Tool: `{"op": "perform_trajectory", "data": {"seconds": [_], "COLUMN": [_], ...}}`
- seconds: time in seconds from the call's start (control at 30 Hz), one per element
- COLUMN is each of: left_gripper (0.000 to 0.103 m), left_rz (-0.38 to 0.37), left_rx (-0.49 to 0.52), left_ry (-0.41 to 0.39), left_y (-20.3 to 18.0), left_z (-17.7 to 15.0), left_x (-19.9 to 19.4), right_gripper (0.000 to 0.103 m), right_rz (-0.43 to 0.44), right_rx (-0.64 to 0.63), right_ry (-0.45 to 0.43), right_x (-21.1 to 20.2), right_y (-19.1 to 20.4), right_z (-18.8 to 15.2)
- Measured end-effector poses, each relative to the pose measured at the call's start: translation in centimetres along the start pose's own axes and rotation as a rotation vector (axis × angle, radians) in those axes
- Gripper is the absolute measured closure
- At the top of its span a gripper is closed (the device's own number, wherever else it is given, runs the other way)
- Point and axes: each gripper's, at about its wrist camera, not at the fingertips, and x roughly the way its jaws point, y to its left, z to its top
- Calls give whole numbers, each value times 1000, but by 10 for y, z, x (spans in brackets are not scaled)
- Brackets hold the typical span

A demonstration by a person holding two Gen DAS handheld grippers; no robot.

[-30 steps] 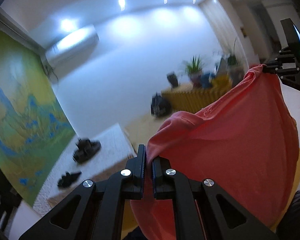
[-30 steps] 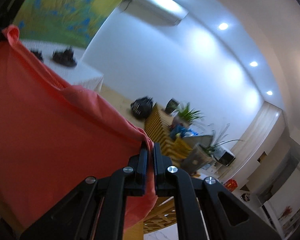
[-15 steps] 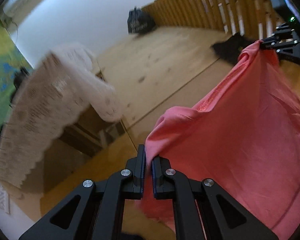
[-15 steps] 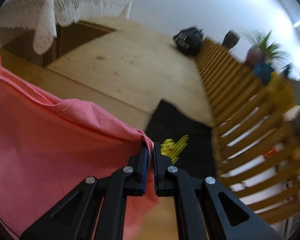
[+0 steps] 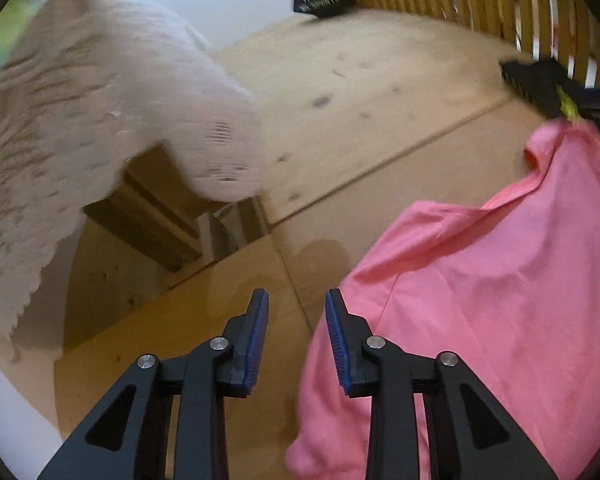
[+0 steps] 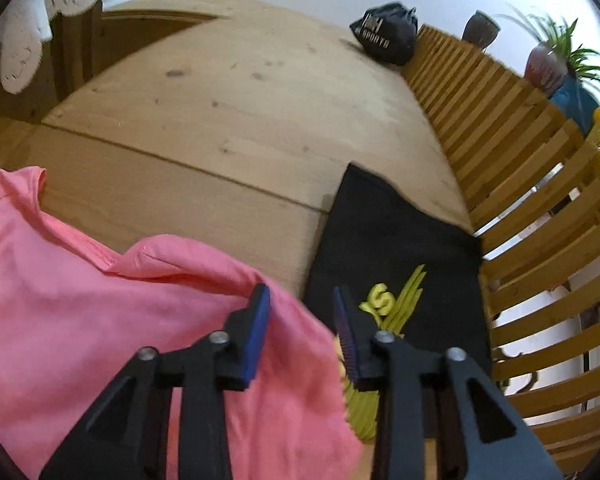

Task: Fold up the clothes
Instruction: 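Lay the pink garment flat on the table and open both grippers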

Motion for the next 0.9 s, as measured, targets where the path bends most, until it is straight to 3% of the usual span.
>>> {"op": "perform_trajectory", "data": {"seconds": [0.1, 0.2, 0.37, 0.5, 0.57, 0.8, 0.9], "left_gripper": [75, 73, 72, 74, 72, 63, 61], "left_rz": [-22, -125, -358, -427, -417, -380, -329], "left_rx": [42, 111, 184, 195, 201, 120, 91], "left_ry": [-14, -10, 54, 118, 150, 130, 108], "left_y": [4, -17, -70, -94, -98, -76, -69], "left_z": [-22, -61, -129, -149, -151, -124, -104], "left_x": [-36, -68, -92, -81, -66, -40, -23], "right_gripper": [59, 59, 60, 60, 60, 60, 60], "right_rz": [-16, 135, 270, 317, 284, 217, 96], "right_rx": [-3, 38, -75, -125, -131, -54, -57], "right_ry": [-76, -59, 71, 174, 199, 170, 129], "right_x": [-44, -89, -120, -109, -97, -59, -41], "right_y": [-20, -29, 20, 53, 56, 27, 21], "right_z": [-14, -56, -154, -196, -199, -169, -149]}}
